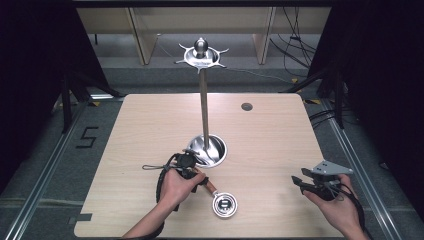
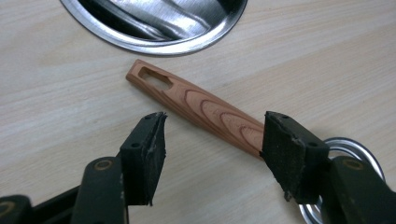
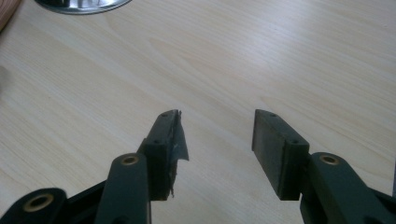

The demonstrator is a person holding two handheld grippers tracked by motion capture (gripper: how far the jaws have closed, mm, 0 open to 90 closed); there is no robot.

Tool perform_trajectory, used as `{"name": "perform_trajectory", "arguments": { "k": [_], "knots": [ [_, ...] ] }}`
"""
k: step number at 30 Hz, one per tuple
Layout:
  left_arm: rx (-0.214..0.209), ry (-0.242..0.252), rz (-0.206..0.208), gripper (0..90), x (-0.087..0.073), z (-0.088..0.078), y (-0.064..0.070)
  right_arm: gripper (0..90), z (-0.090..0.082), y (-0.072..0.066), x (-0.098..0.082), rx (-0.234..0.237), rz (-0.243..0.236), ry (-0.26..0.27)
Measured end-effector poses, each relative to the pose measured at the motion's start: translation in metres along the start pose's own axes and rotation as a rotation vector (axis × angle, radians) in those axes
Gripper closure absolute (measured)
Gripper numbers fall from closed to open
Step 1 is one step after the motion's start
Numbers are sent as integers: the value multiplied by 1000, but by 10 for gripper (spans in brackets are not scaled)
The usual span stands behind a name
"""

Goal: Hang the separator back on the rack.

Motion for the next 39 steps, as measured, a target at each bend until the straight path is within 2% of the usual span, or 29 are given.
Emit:
{"name": "perform_trajectory", "arguments": {
  "k": [1,5,6,7,8,9,11,13,14,17,18,21,25,26,27,28,29,33,36,38,39],
  "knots": [
    [2,-10,6,386,1,2,0,523,-1,2,0,1,-20,0],
    [15,-31,12,393,5,6,3,521,-2,-1,-1,1,16,-24],
    [11,-31,6,393,6,7,4,521,-2,0,-1,-2,-3,-20],
    [17,-26,1,393,7,8,6,521,-2,-4,-1,-7,40,-30],
    [36,-25,13,391,8,11,7,520,0,0,-1,-3,-3,-19],
    [39,-33,15,385,9,12,8,520,1,0,-1,0,-8,-19],
    [46,-29,24,373,9,14,9,518,2,-1,-1,5,-4,-19],
    [50,-46,14,360,9,17,10,514,0,0,-2,6,-5,-34],
    [62,-47,30,352,9,20,8,513,0,0,-2,3,-11,-30],
    [73,-51,39,353,9,23,6,512,1,-1,-1,6,-11,-22],
    [71,-54,27,355,9,25,6,512,1,1,-1,8,-37,-19],
    [74,-59,49,369,9,25,5,512,1,0,-1,10,-31,-20],
    [85,-51,39,373,10,27,4,511,1,1,-1,10,-32,-20],
    [85,-51,39,369,10,27,4,511,1,-2,-1,5,-4,-20],
    [81,-65,32,369,10,27,4,511,1,-2,-1,5,-4,-20],
    [74,-94,12,333,11,27,1,511,1,-2,-1,11,-9,-23],
    [78,-90,10,332,11,28,1,512,1,-1,-1,15,-25,-27],
    [81,-94,7,329,11,29,-1,512,2,0,-1,14,-28,-27],
    [111,-90,40,355,11,33,-1,512,2,-1,-2,16,-19,-32],
    [111,-103,51,368,10,34,-2,513,3,-2,-2,15,-11,-29],
    [97,-144,78,368,9,34,-3,513,3,-2,-2,15,-11,-29]
  ]
}}
Point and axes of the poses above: each handheld gripper's, and its own axes: z roughly forward along the jaws, x roughly out of its top, y roughly to its right, the point moved 4 cm from there along z, roughly forward along the jaws, and after that the axes turned 8 degrees about y, right-handed, at the moved point
